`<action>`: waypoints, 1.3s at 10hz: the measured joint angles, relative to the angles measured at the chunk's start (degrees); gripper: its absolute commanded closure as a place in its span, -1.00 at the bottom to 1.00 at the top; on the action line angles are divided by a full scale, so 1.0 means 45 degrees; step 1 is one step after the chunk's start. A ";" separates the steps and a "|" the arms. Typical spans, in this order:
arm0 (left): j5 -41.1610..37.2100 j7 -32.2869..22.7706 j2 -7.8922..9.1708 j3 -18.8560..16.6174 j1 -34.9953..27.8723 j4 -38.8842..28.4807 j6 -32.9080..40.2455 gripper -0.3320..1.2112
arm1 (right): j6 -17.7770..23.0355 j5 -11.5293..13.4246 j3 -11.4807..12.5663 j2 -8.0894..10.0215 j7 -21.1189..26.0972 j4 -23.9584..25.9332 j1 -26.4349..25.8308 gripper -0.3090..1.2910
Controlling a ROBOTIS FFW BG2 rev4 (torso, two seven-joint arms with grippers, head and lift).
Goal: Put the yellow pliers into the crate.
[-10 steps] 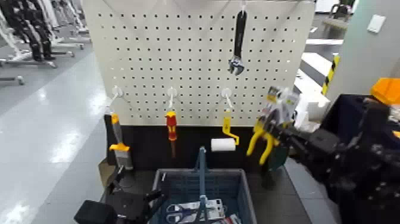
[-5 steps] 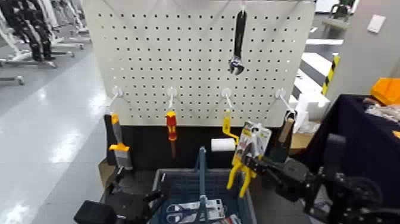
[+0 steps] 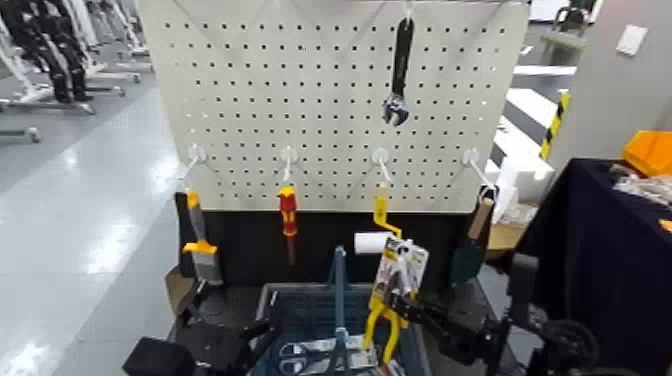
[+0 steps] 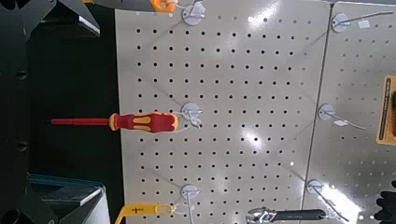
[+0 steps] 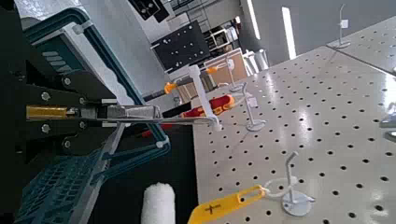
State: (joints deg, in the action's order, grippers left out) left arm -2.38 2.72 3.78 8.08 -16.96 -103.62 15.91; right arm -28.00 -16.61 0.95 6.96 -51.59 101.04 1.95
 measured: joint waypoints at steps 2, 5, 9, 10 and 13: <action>-0.0003 0.0000 -0.0006 0.0000 0.0016 0.0000 0.0016 -0.43 | 0.0333 0.0430 -0.0438 0.0029 -0.0108 -0.0668 -0.0280 0.91; -0.0005 0.0000 -0.0013 0.0001 0.0020 0.0000 0.0019 -0.43 | 0.0800 0.0968 -0.1009 0.0223 -0.0136 -0.1517 -0.0738 0.91; -0.0006 0.0000 -0.0040 0.0021 0.0058 -0.0016 0.0019 -0.43 | 0.1212 0.1298 -0.1533 0.0480 -0.0167 -0.2476 -0.1273 0.91; -0.0009 0.0009 -0.0048 0.0021 0.0065 -0.0015 0.0019 -0.43 | 0.1221 0.1338 -0.1572 0.0531 -0.0176 -0.2582 -0.1331 0.91; 0.0000 0.0040 -0.0084 -0.0005 0.0062 -0.0016 0.0025 -0.43 | 0.1221 0.1513 -0.1562 0.0624 -0.0061 -0.2671 -0.1359 -0.49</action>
State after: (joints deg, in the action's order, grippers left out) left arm -2.38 2.90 3.40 8.06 -16.68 -103.69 16.02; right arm -22.50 -9.80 -6.08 9.77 -51.87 89.02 -4.16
